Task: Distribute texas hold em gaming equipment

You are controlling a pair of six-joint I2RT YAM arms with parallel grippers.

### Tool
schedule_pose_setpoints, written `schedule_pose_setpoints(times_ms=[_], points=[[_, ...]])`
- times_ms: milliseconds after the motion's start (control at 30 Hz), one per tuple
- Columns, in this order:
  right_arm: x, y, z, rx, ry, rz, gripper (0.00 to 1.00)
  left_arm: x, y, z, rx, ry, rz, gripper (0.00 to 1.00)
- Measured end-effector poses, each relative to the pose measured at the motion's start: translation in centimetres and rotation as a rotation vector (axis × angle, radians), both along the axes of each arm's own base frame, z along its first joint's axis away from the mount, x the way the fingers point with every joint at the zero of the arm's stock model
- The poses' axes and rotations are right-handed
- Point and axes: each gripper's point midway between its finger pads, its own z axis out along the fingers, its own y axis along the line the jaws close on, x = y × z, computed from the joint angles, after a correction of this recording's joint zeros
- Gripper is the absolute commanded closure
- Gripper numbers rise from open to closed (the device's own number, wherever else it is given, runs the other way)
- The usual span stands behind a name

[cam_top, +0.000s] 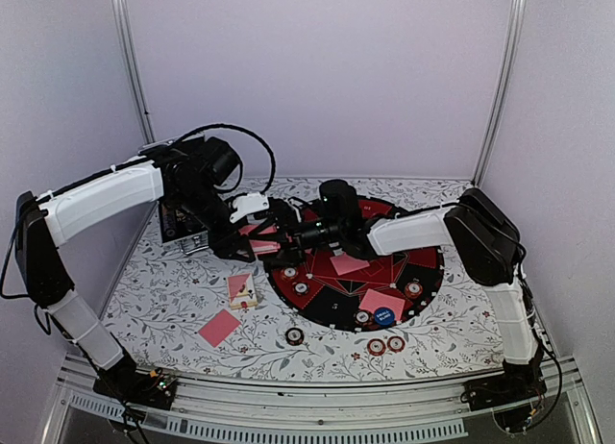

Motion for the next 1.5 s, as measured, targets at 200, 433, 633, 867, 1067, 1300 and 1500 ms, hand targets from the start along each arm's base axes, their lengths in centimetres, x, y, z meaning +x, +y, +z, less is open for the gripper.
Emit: schedule_pose_setpoints(times_ms=[200, 433, 633, 867, 1067, 1300, 1500], points=[[0.5, -0.5, 0.3, 0.005, -0.007, -0.009, 0.31, 0.1, 0.0, 0.0, 0.001, -0.006, 0.002, 1.0], [0.4, -1.1, 0.7, 0.012, -0.012, -0.013, 0.39, 0.1, 0.1, -0.1, 0.004, -0.002, 0.002, 1.0], [0.5, -2.0, 0.7, 0.005, -0.007, -0.026, 0.42, 0.0, 0.1, -0.2, 0.006, 0.001, 0.002, 1.0], [0.7, -2.9, 1.0, 0.007, -0.012, -0.032, 0.65, 0.0, 0.2, -0.3, 0.011, 0.003, 0.003, 1.0], [0.8, -3.3, 1.8, 0.016, -0.021, -0.035, 0.69, 0.0, 0.2, -0.4, 0.011, 0.002, 0.004, 1.0], [0.7, -4.0, 1.5, 0.006, -0.01, -0.041, 0.67, -0.1, 0.2, -0.4, 0.012, 0.004, 0.004, 1.0], [0.8, -4.9, 1.0, -0.011, -0.001, -0.052, 0.75, -0.1, 0.2, -0.4, 0.012, 0.004, 0.004, 1.0]])
